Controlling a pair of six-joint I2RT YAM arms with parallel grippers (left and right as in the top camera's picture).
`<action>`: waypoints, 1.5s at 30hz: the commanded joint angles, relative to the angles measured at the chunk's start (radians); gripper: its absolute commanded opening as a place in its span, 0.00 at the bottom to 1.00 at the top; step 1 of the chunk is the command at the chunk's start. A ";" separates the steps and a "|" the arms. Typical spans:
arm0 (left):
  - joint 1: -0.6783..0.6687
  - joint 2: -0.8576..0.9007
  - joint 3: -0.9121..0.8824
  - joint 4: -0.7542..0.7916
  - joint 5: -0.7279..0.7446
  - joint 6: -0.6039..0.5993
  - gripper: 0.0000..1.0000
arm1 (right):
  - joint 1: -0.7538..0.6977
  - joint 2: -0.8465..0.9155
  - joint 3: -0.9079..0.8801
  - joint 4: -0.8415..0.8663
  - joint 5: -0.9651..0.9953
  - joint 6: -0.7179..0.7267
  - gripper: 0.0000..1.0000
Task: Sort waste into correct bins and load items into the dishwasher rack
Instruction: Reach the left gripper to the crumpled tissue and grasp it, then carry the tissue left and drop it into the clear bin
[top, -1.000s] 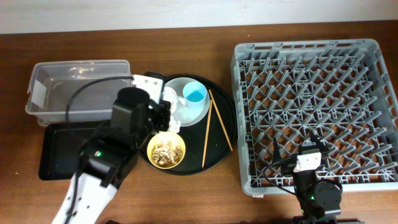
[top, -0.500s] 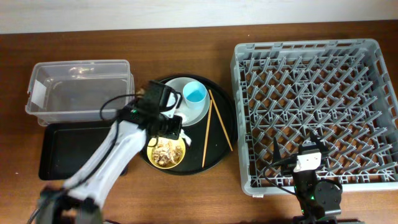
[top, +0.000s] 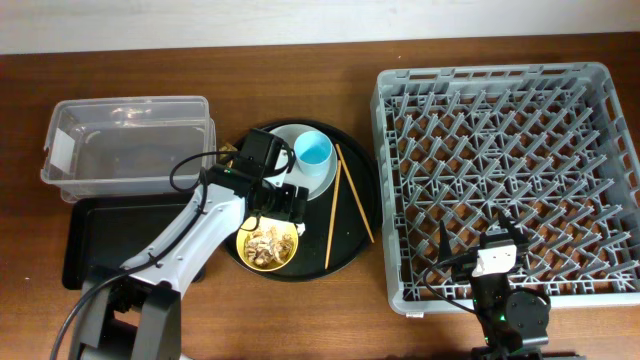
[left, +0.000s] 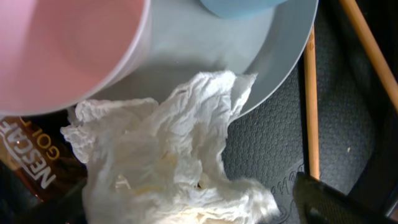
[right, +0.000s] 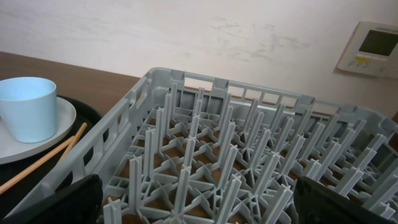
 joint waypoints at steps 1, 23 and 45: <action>0.001 0.000 0.001 0.020 -0.013 0.004 0.99 | -0.006 -0.007 -0.007 -0.003 -0.006 0.005 0.98; -0.006 0.133 -0.001 0.087 -0.126 -0.055 0.17 | -0.006 -0.007 -0.007 -0.003 -0.006 0.005 0.98; 0.454 -0.161 0.121 0.266 -0.355 -0.047 0.01 | -0.006 -0.007 -0.007 -0.003 -0.006 0.005 0.98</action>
